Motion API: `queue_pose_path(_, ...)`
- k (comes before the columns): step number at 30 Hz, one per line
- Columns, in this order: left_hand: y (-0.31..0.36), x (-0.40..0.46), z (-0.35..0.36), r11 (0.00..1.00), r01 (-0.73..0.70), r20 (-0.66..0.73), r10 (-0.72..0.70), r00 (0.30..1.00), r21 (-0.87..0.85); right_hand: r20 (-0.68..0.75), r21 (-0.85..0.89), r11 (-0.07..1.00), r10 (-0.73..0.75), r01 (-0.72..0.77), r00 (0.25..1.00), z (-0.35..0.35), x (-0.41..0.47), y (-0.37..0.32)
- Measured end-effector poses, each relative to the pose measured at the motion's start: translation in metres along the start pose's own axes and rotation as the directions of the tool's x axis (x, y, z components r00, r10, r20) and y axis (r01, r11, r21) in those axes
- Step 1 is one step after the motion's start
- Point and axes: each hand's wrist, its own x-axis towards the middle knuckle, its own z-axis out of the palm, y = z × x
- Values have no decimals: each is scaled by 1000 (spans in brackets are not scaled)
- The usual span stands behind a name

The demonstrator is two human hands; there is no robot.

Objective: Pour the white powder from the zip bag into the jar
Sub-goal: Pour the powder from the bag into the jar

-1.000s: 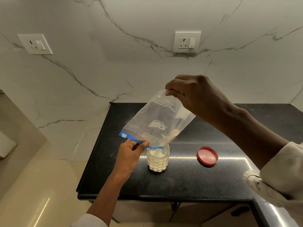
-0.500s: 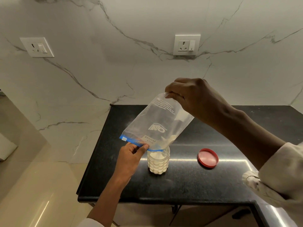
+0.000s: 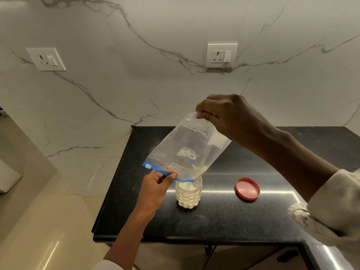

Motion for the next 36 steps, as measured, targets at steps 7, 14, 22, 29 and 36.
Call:
queue_pose_path(7,3,2,0,1000,-7,3,7,1000,30,9,-4,1000,-18,18,1000,0,2,-2)
queue_pose_path(14,4,1,-1,1000,1,1,-1,1000,14,11,-7,1000,-26,26,1000,2,1,-3)
queue_pose_path(22,-1,1,0,1000,11,4,-11,1000,-6,13,-5,1000,-17,17,1000,5,1,-2)
queue_pose_path(29,0,4,-2,1000,-6,13,6,1000,-13,4,-29,1000,-6,6,1000,2,3,1)
queue_pose_path(36,-2,5,-1,999,11,18,-11,1000,-41,41,-17,1000,7,-6,999,4,4,4)
